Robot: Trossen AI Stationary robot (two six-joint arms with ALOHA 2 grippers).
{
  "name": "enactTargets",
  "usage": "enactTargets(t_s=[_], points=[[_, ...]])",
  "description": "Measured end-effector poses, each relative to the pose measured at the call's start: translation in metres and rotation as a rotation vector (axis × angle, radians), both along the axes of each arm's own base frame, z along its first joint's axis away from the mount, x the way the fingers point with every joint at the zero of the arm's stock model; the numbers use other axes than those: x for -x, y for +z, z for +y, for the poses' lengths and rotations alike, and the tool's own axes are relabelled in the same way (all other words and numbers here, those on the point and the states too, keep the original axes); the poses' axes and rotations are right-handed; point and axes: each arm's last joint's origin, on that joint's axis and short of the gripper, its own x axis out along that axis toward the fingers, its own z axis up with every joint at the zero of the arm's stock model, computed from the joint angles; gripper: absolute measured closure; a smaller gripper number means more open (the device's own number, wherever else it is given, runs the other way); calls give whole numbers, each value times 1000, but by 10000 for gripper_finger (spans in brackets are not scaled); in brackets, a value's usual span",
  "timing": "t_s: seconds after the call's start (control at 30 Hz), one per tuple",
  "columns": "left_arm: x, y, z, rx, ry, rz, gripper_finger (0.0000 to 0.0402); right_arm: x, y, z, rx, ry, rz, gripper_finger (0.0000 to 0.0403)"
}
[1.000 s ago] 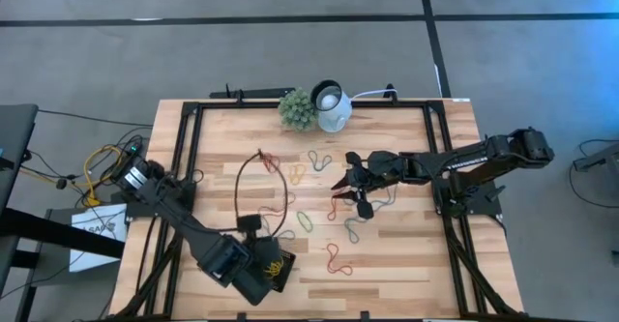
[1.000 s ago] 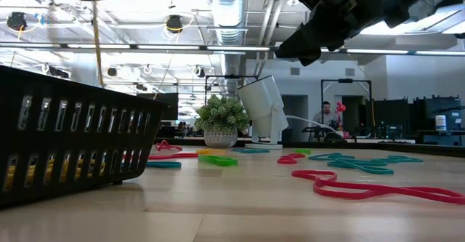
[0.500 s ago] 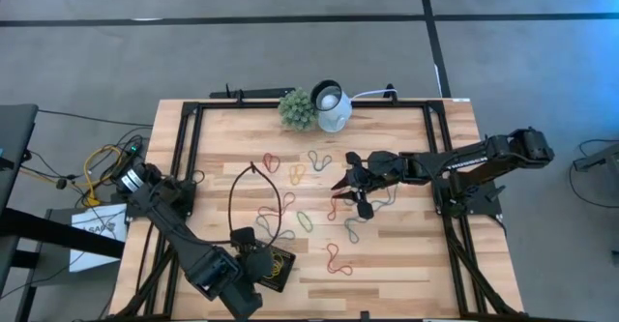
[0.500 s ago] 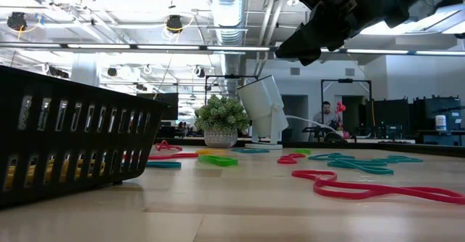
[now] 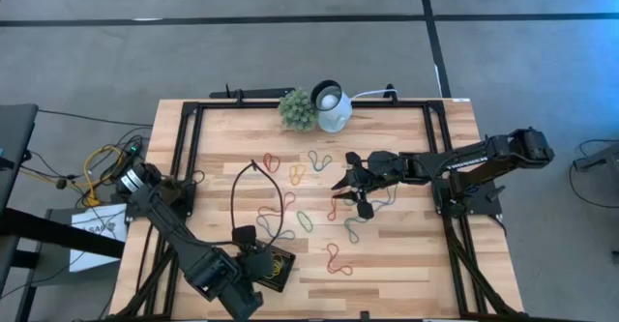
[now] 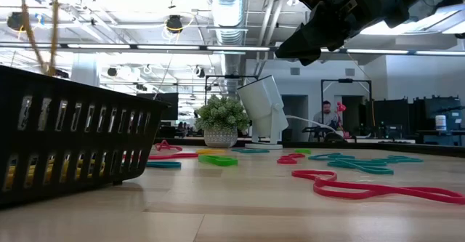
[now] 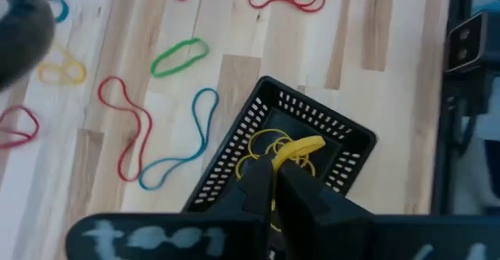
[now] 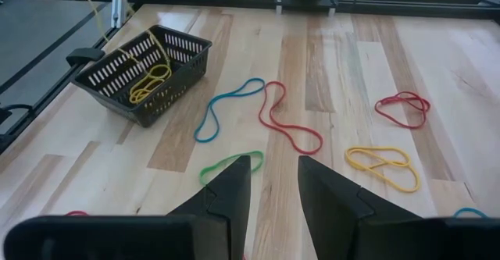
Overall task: Pick and place items into bin
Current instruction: Put the yellow rubber band into the black bin
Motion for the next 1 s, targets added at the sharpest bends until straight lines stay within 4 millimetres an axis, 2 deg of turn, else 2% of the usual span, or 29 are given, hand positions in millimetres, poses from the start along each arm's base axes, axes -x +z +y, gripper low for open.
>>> enactTargets(t_s=[0.27,0.43,0.57,0.7,0.87,1.0], points=[[-3,-54,7,23,-45,93,401,0,-1,0,0,0,5,300],[-14,-74,20,54,-97,110,401,0,-1,0,2,1,4,300],[-28,-89,33,173,-207,147,401,0,-1,0,2,1,3,300],[-40,-100,52,288,-251,182,401,0,-1,0,2,1,3,300],[-48,-104,71,276,-238,190,401,0,-1,0,2,1,3,300],[-54,-104,76,287,-247,162,401,0,-1,0,2,1,7,300]])
